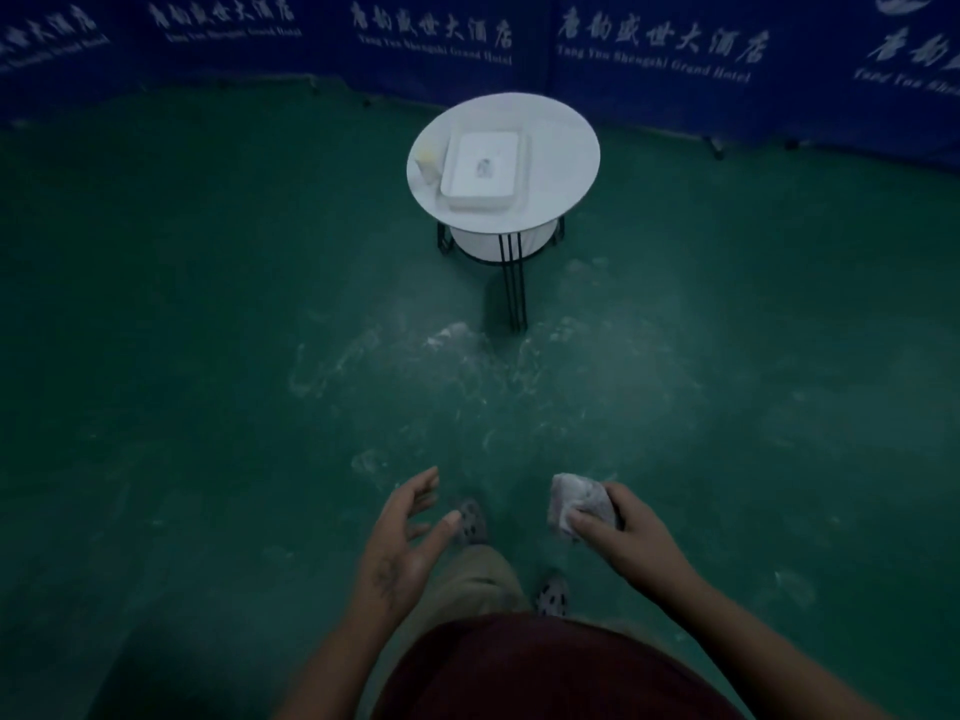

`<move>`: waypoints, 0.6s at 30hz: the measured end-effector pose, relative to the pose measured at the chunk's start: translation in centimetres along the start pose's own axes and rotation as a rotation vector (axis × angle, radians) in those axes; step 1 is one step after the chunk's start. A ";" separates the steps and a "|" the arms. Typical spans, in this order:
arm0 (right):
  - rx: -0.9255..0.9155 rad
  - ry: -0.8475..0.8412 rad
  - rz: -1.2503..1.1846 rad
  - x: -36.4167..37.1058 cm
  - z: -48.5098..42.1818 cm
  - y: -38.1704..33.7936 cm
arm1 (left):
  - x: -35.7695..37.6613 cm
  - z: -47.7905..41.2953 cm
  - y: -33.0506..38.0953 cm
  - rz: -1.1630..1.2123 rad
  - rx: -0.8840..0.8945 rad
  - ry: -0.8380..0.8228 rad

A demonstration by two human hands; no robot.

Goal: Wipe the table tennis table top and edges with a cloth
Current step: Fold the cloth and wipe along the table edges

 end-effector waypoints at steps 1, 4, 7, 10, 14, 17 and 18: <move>0.003 0.003 0.002 0.0 -1.3 -0.8 | 0.1 -1.7 0.4 0.011 -0.009 -0.005; 0.004 0.024 0.002 0.2 -5.4 -3.4 | 0.5 -7.1 1.5 0.031 -0.002 -0.025; 0.011 0.048 -0.005 0.7 -10.0 -6.2 | 0.4 -12.7 2.7 0.052 -0.014 -0.043; 0.022 0.087 -0.008 1.2 -14.3 -9.3 | 0.1 -18.1 4.3 0.058 -0.005 -0.096; 0.033 0.120 0.001 2.4 -19.1 -13.5 | -1.2 -25.2 6.4 0.078 -0.013 -0.116; 0.027 0.110 0.002 3.5 -22.6 -16.0 | -1.5 -30.3 7.5 0.116 -0.042 -0.130; 0.025 0.101 -0.006 3.8 -23.6 -16.8 | -1.5 -31.6 8.0 0.125 -0.043 -0.128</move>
Point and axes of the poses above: each hand's wrist, its own z-axis away from the middle knuckle, its own x-axis out of the palm, y = z × x, the point moved 7 cm from there along -z, towards the middle knuckle, and after that the axes turned 8 degrees about y, right-handed, at the moved point
